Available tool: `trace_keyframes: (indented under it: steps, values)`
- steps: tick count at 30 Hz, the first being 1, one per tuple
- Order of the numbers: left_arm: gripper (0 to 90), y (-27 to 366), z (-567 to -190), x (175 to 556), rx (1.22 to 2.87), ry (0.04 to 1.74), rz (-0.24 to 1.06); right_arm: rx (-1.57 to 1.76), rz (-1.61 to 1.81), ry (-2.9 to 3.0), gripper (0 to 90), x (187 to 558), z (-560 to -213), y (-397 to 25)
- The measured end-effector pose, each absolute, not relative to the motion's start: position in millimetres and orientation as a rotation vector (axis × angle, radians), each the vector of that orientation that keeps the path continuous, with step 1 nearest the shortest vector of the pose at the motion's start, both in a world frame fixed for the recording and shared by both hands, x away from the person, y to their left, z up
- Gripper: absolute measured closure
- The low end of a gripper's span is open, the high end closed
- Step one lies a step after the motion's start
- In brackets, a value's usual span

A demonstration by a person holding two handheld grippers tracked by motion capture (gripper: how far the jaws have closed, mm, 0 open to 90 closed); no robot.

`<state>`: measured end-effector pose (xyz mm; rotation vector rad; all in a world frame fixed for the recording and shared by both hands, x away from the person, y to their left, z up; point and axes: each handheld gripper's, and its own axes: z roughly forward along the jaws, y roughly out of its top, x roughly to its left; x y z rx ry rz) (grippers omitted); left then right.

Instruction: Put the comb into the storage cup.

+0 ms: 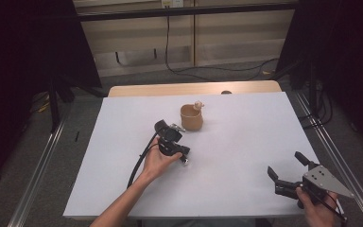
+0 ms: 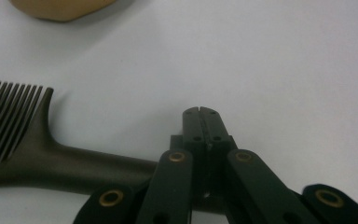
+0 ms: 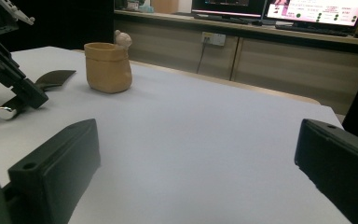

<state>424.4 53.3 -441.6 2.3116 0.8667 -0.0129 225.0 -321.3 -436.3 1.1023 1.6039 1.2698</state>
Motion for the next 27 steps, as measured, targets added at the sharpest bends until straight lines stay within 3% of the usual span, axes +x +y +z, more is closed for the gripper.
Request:
trace_keyframes:
  steps: [27]
  values:
    - [90.0, 68, -440, 422, 2.306, 0.887, 0.005, 1.098, 1.27, 1.604, 0.0, 224, -436, -321]
